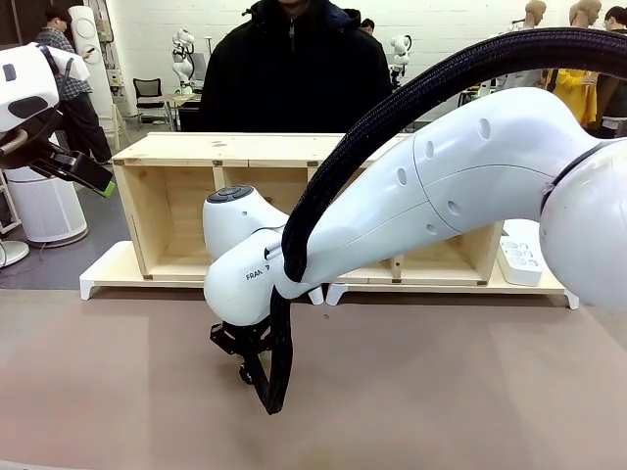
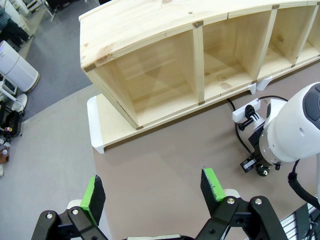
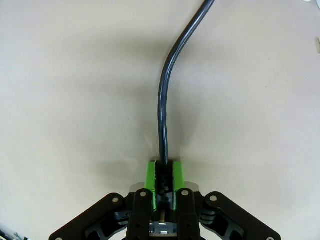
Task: Perform cable management.
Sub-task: Pull the grasped Power Cable to the location of the Power Strip.
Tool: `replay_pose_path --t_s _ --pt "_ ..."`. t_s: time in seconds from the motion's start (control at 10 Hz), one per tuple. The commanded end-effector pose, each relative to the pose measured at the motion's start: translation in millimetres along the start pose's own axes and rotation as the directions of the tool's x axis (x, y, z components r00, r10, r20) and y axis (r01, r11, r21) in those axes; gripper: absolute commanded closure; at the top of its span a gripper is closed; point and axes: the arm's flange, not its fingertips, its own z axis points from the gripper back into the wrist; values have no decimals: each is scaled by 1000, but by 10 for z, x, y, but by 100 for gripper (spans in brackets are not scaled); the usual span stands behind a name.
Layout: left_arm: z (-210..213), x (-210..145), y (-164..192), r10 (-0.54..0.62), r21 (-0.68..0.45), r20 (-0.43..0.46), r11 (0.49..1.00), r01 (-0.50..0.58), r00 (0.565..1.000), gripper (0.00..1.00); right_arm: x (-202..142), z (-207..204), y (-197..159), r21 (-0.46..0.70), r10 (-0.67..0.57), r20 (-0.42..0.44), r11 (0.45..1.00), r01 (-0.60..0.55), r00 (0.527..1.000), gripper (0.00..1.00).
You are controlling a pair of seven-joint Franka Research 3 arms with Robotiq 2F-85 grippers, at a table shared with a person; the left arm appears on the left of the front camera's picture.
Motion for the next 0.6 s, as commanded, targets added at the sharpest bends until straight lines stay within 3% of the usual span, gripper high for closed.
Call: replay_pose_path --t_s 0.0,0.5 --pt "-14 17 6 1 7 11 1000 -1 1000 0 -94 205 -65 -22 -7 13 1000 8 1000 84" --pt "-14 17 6 1 7 11 1000 -1 1000 0 -538 788 -456 6 -25 69 1000 25 997 84"
